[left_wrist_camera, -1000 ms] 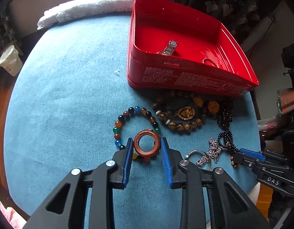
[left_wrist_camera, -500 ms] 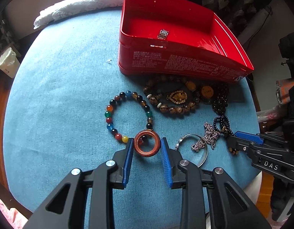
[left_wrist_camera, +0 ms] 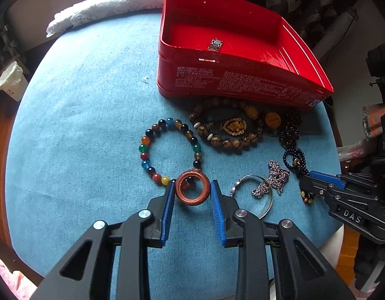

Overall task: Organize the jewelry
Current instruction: 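Carry the ring into the red tin with the left tool while the right tool drops the necklace in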

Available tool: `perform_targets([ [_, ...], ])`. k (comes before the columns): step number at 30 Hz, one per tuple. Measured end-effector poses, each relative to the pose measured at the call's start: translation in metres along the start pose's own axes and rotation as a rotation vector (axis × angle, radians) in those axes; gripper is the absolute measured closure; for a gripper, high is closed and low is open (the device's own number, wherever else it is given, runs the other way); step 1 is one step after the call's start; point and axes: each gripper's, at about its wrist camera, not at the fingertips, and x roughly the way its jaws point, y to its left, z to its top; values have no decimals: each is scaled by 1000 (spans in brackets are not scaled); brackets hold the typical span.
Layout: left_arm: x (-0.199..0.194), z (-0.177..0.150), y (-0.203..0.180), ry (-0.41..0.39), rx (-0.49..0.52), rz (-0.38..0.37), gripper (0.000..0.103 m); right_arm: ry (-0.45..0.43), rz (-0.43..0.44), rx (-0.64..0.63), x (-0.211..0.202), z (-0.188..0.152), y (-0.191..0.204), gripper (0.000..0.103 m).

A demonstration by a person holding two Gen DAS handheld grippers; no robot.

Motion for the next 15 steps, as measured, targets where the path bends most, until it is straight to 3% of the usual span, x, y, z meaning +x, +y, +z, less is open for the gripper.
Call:
perform_targets([
  [9, -2, -2, 0, -2, -1, 0, 74, 2, 0, -8, 3, -2, 2, 82],
  [15, -7, -4, 0, -11, 1, 5, 74, -19, 9, 18, -1, -3, -3, 88],
])
